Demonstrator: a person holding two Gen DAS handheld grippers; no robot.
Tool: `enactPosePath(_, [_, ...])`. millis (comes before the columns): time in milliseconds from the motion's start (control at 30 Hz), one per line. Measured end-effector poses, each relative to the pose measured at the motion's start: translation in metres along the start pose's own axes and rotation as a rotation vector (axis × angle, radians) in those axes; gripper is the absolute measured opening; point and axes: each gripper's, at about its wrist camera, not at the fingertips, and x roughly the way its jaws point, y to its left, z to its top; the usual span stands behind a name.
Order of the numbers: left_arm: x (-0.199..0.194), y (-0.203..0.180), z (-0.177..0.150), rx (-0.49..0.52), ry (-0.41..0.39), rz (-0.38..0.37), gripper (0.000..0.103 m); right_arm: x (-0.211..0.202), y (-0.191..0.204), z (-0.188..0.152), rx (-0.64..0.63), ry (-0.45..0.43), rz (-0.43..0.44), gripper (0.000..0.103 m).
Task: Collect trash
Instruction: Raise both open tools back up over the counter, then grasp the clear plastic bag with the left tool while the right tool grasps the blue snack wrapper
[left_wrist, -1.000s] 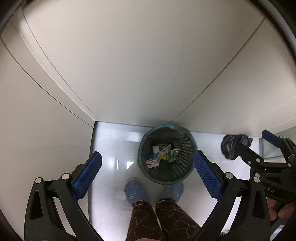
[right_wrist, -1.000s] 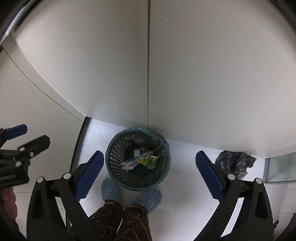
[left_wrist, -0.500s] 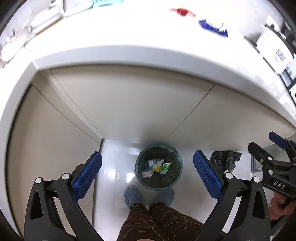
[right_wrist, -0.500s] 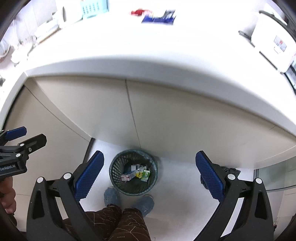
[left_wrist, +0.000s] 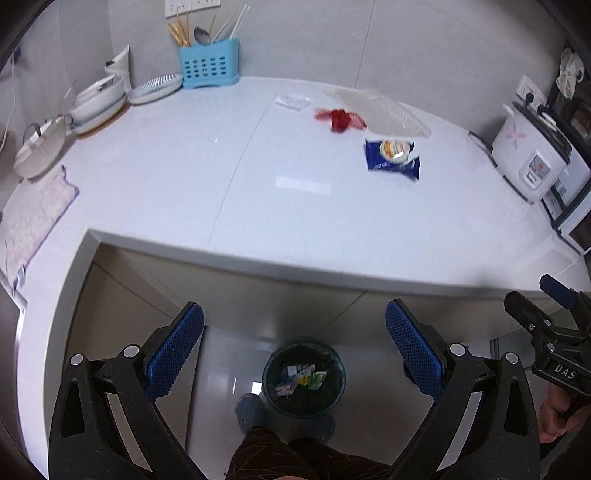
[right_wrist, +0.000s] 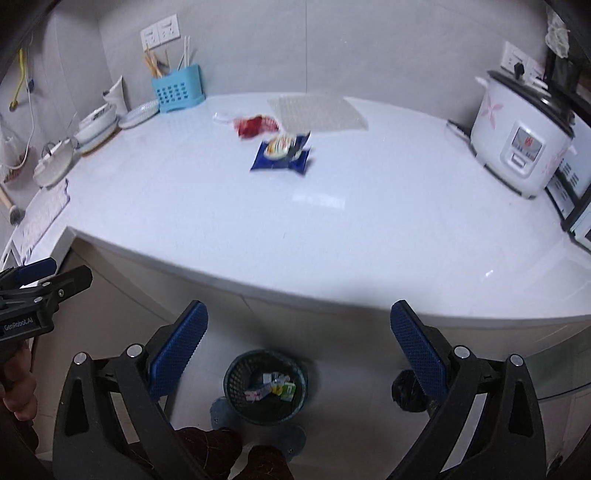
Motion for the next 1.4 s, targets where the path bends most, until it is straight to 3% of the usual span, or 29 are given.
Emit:
enactPosePath(300, [0.001,0.004,0.061,-0.001,-0.027,0.013,0.097,-0.005,-0.003,0.055,-0.009,-0.042,-0.011,0.095])
enactPosePath(533, [0.021,0.016,0.124,0.039,-0.051,-0.017,0.097,0.019,0.009,0.100,0.021,-0.052,-0.037,0.095])
enactPosePath(900, [0.099,0.037,0.233,0.125,-0.032,-0.076,0.097,0.079,0.033,0.169,0.076,0.006,-0.108,0.095])
enactPosePath(1400, [0.213,0.034,0.310,0.214,0.081,-0.141,0.097,0.153,0.043,0.200,0.161,0.130,-0.194,0.095])
